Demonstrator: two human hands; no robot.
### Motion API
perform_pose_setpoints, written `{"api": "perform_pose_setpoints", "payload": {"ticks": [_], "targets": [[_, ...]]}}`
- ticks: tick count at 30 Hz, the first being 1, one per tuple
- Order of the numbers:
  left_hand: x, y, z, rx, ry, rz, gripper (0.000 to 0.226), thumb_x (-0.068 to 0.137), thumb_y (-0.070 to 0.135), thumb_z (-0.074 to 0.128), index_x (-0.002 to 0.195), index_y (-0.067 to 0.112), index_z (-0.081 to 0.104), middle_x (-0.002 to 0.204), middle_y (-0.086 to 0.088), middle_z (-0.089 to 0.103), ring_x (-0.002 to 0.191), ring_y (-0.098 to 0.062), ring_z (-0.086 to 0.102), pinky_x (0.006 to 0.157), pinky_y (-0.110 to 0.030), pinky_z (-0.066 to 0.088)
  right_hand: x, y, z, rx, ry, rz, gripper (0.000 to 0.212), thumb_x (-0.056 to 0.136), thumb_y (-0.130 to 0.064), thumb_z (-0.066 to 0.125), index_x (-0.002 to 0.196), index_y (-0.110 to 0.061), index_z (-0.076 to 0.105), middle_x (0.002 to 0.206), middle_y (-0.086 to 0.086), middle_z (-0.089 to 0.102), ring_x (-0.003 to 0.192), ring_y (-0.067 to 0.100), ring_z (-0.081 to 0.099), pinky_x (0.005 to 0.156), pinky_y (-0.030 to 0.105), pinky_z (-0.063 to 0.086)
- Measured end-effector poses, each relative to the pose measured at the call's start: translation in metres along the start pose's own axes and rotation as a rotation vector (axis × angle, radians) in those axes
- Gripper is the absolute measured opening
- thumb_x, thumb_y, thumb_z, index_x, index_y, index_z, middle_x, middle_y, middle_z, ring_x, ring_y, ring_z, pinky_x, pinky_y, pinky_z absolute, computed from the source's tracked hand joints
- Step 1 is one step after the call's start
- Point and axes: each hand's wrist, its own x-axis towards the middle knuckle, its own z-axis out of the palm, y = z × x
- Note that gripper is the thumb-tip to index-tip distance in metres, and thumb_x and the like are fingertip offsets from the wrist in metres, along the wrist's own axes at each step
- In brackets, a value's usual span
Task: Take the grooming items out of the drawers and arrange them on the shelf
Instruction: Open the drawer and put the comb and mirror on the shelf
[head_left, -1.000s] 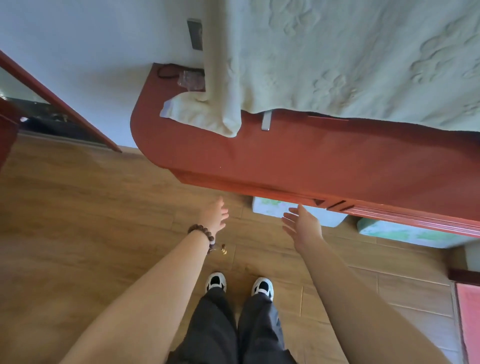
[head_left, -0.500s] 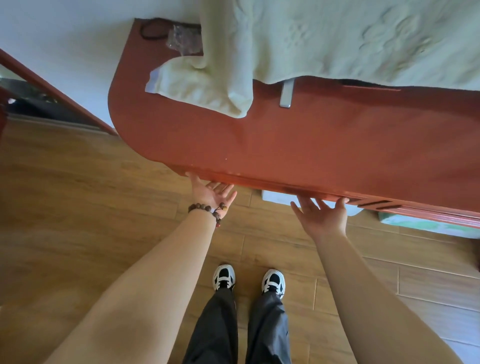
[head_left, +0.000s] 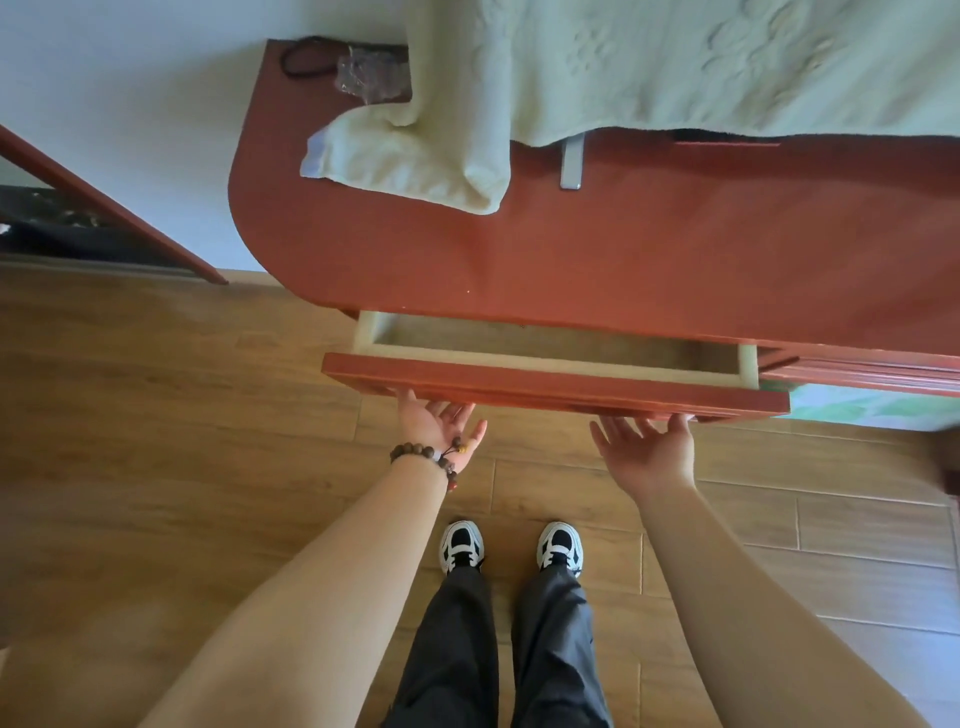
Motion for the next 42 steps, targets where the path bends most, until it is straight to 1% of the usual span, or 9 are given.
{"api": "perform_pose_setpoints", "payload": {"ticks": [3, 7, 11, 19, 32, 35, 38, 40, 42], "targets": [[-0.01, -0.009, -0.021, -0.006, 0.005, 0.001, 0.068, 0.096, 0.061, 0.026, 0.136, 0.008, 0.04, 0.147, -0.013, 0.04, 0.133, -0.027, 0.042, 0.108, -0.052, 0.032, -0.011, 0.01, -0.018, -0.011, 0.028, -0.011, 0.066, 0.095, -0.055, 0.037, 0.144, -0.011, 0.031, 0.143, 0.02, 0.041, 0.129, 0.032, 0.045, 0.108, 0.047, 0.032], [-0.02, -0.023, -0.048, -0.007, 0.013, 0.009, 0.071, 0.095, 0.061, 0.026, 0.143, 0.008, 0.032, 0.15, -0.013, 0.035, 0.135, -0.027, 0.039, 0.109, -0.05, 0.032, -0.023, 0.021, -0.044, -0.024, 0.057, -0.018, 0.064, 0.095, -0.053, 0.039, 0.143, -0.011, 0.032, 0.142, 0.021, 0.041, 0.13, 0.032, 0.044, 0.107, 0.045, 0.032], [-0.032, -0.038, -0.072, -0.007, 0.029, 0.026, 0.072, 0.095, 0.062, 0.027, 0.141, 0.007, 0.034, 0.149, -0.013, 0.036, 0.134, -0.028, 0.041, 0.109, -0.049, 0.033, -0.035, 0.032, -0.068, -0.044, 0.071, -0.02, 0.064, 0.096, -0.054, 0.037, 0.144, -0.011, 0.031, 0.143, 0.02, 0.041, 0.131, 0.033, 0.044, 0.109, 0.045, 0.031], [-0.047, -0.055, -0.108, -0.014, 0.034, 0.029, 0.075, 0.093, 0.065, 0.028, 0.143, 0.009, 0.032, 0.149, -0.013, 0.037, 0.133, -0.028, 0.043, 0.099, -0.048, 0.038, -0.059, 0.044, -0.101, -0.03, 0.068, 0.008, 0.061, 0.097, -0.051, 0.035, 0.143, -0.01, 0.03, 0.144, 0.021, 0.039, 0.131, 0.034, 0.043, 0.113, 0.046, 0.028], [-0.07, -0.071, -0.144, -0.025, 0.064, 0.034, 0.072, 0.095, 0.062, 0.028, 0.146, 0.01, 0.029, 0.149, -0.015, 0.036, 0.134, -0.03, 0.042, 0.109, -0.047, 0.035, -0.086, 0.066, -0.133, 0.001, 0.067, 0.04, 0.055, 0.099, -0.045, 0.032, 0.142, -0.011, 0.033, 0.144, 0.018, 0.04, 0.135, 0.031, 0.039, 0.113, 0.046, 0.027], [-0.077, -0.07, -0.152, 0.104, 0.043, 0.022, 0.065, 0.098, 0.055, 0.026, 0.146, 0.01, 0.029, 0.145, -0.018, 0.042, 0.129, -0.032, 0.047, 0.109, -0.047, 0.036, -0.096, 0.066, -0.135, -0.097, 0.044, 0.054, 0.051, 0.1, -0.04, 0.033, 0.144, -0.013, 0.031, 0.144, 0.017, 0.042, 0.135, 0.03, 0.039, 0.11, 0.045, 0.029], [-0.095, -0.066, -0.152, 0.46, 0.039, 0.014, 0.051, 0.102, 0.04, 0.032, 0.138, 0.005, 0.04, 0.136, -0.019, 0.051, 0.122, -0.032, 0.052, 0.104, -0.047, 0.042, -0.112, 0.065, -0.132, -0.385, 0.062, 0.061, 0.044, 0.101, -0.025, 0.038, 0.142, -0.009, 0.035, 0.138, 0.018, 0.046, 0.123, 0.032, 0.05, 0.097, 0.043, 0.039], [-0.114, -0.062, -0.145, 0.78, 0.014, 0.042, 0.04, 0.102, 0.024, 0.036, 0.136, 0.003, 0.043, 0.133, -0.017, 0.054, 0.12, -0.03, 0.054, 0.103, -0.044, 0.044, -0.129, 0.063, -0.126, -0.624, 0.031, 0.04, 0.035, 0.098, -0.017, 0.045, 0.13, -0.004, 0.049, 0.126, 0.018, 0.055, 0.108, 0.029, 0.057, 0.089, 0.041, 0.043], [-0.135, -0.058, -0.137, 1.025, -0.068, 0.125, 0.037, 0.101, 0.02, 0.04, 0.133, 0.002, 0.047, 0.125, -0.014, 0.06, 0.113, -0.026, 0.06, 0.098, -0.039, 0.047, -0.151, 0.058, -0.115, -0.803, -0.063, 0.045, 0.022, 0.097, -0.018, 0.049, 0.11, -0.003, 0.059, 0.11, 0.017, 0.061, 0.094, 0.026, 0.062, 0.084, 0.038, 0.046]]}}
